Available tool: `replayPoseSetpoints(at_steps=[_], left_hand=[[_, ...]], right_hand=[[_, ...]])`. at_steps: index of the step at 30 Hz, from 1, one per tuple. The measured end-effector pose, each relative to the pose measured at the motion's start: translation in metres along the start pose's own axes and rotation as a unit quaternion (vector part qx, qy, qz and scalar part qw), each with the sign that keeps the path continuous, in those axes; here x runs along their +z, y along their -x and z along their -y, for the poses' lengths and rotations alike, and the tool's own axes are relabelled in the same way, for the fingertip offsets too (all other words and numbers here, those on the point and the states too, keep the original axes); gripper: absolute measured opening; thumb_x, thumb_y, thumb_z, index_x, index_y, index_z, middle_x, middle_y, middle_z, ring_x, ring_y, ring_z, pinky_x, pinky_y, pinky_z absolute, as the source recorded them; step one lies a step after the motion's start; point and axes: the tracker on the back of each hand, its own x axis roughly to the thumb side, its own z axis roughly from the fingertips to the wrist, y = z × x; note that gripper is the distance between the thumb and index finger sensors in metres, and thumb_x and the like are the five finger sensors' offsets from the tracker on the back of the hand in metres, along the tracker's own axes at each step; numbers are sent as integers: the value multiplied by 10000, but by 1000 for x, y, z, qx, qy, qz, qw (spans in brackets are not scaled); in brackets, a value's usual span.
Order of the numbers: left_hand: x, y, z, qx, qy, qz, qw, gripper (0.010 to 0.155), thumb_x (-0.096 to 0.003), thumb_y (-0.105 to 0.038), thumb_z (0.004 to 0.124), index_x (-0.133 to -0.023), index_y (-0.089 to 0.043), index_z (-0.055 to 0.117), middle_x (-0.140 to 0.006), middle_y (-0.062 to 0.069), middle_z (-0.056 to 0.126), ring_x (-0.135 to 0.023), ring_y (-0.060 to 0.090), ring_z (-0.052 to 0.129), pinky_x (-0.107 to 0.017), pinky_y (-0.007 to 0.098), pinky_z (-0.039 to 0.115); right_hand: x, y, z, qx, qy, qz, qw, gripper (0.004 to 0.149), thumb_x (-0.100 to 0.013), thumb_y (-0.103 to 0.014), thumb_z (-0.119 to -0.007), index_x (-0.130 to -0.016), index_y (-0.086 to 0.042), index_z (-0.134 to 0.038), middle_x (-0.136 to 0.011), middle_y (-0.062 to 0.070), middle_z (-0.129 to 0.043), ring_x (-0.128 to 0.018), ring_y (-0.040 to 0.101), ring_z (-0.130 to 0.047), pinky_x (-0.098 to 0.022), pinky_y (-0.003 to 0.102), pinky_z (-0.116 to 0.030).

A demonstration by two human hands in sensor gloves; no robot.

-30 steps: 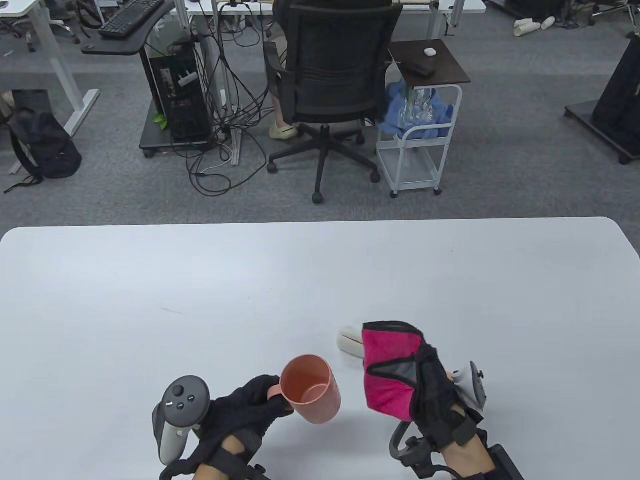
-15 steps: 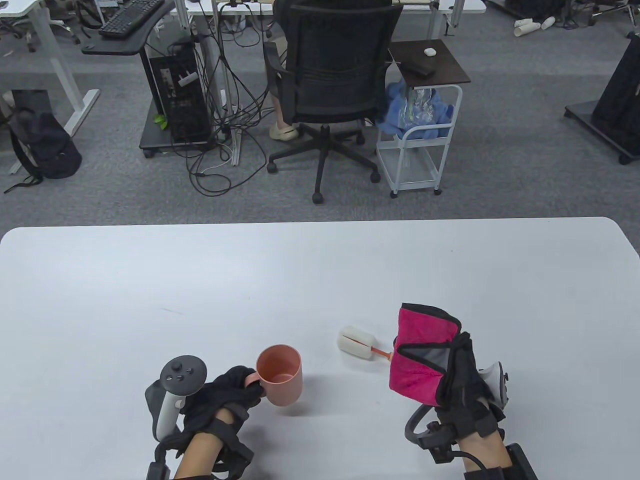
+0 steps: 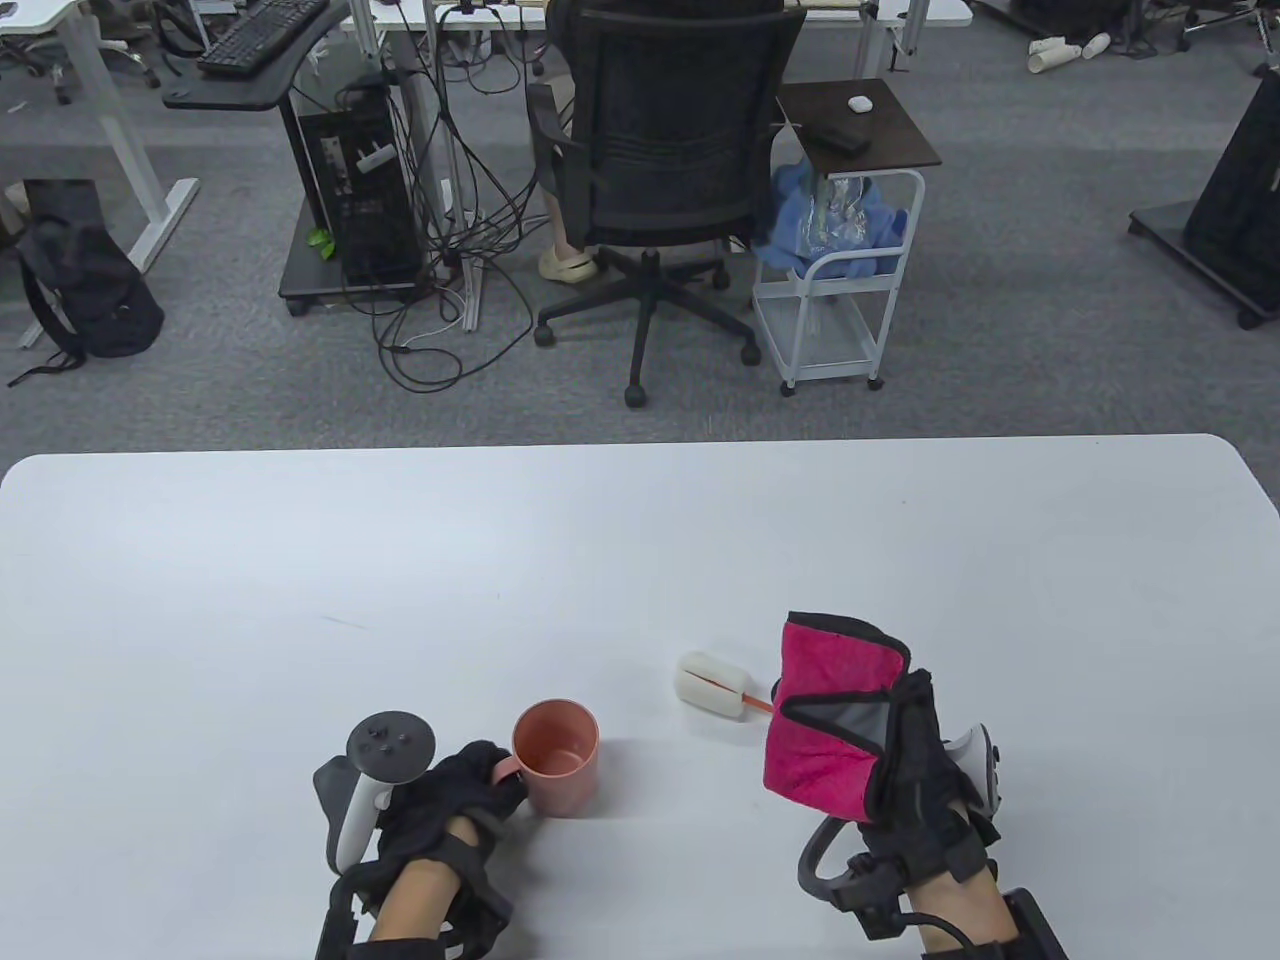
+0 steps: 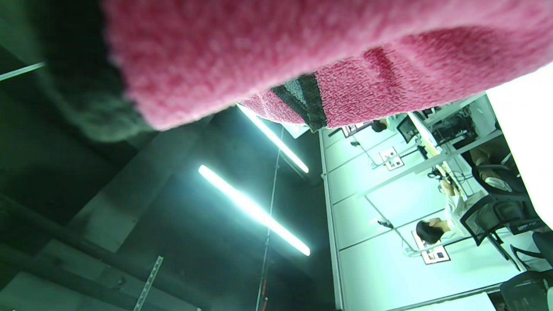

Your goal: Brush the water cup with the cup brush

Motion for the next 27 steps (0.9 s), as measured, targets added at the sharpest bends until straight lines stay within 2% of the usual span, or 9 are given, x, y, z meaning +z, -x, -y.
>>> replayPoseSetpoints(at_steps=[5, 8, 12, 18, 21, 23, 25, 26, 27], left_hand=[[3, -4, 1, -43, -11, 2, 999, 406, -406, -385, 878, -796, -392, 768, -943, -87, 766, -782, 149, 1022, -750, 371, 772], [7, -3, -1, -46, -6, 6, 999, 554, -397, -395, 886, -910, -349, 682, -994, -39, 679, -801, 209, 966, -741, 424, 732], [23, -5, -12, -94, -14, 27, 995, 701, -382, -444, 891, -984, -304, 559, -1037, 8, 559, -826, 254, 895, -730, 467, 682], [50, -2, -26, -106, -44, 46, 992, 812, -379, -498, 874, -1032, -267, 451, -1073, 35, 445, -928, 313, 764, -749, 508, 613], [50, 4, -20, -92, -20, 42, 995, 815, -383, -479, 873, -1036, -237, 450, -1071, 61, 442, -928, 338, 755, -740, 525, 606], [53, 6, -19, -97, -13, 37, 995, 851, -385, -490, 860, -1043, -203, 404, -1070, 89, 398, -940, 373, 707, -732, 544, 582], [66, 5, -21, -109, -37, 47, 992, 851, -408, -522, 804, -1051, -175, 368, -1074, 117, 356, -951, 423, 647, -726, 569, 551], [75, 2, -22, -114, -66, 63, 989, 837, -412, -523, 796, -1053, -182, 378, -1077, 117, 359, -952, 438, 637, -725, 579, 542], [81, -1, -22, -119, -82, 78, 986, 818, -419, -524, 786, -1053, -190, 392, -1079, 110, 369, -954, 438, 638, -727, 576, 545]], right_hand=[[-1, 2, -6, -12, -12, -4, 1000, 616, -597, -643, -491, -1092, -277, -495, -1100, 131, -652, -979, 375, -719, -695, 514, -633], [0, 3, -6, -11, -10, -6, 1000, 617, -597, -643, -492, -1092, -275, -496, -1100, 130, -651, -979, 375, -719, -696, 514, -632], [1, 5, -2, -3, -2, -19, 1000, 597, -600, -615, -504, -1084, -265, -511, -1087, 131, -672, -964, 372, -740, -686, 512, -644], [1, 8, -2, 21, -6, -45, 999, 581, -596, -593, -532, -1070, -259, -543, -1067, 134, -702, -939, 372, -770, -672, 509, -660], [2, 10, -1, 14, 2, -51, 999, 582, -598, -591, -537, -1070, -251, -547, -1064, 140, -704, -935, 380, -769, -669, 512, -659], [2, 7, 1, 60, 15, -46, 997, 583, -593, -576, -564, -1065, -235, -563, -1058, 161, -703, -931, 402, -760, -666, 533, -645], [0, 2, 2, 191, 12, -45, 980, 584, -584, -555, -595, -1059, -214, -582, -1054, 189, -697, -929, 434, -741, -663, 560, -624], [0, -2, 1, 287, 11, -41, 957, 584, -581, -548, -603, -1055, -207, -589, -1049, 194, -701, -925, 443, -741, -660, 566, -622], [0, -5, 0, 348, 16, -37, 937, 581, -576, -546, -607, -1049, -208, -601, -1041, 194, -715, -917, 441, -753, -655, 563, -630]])
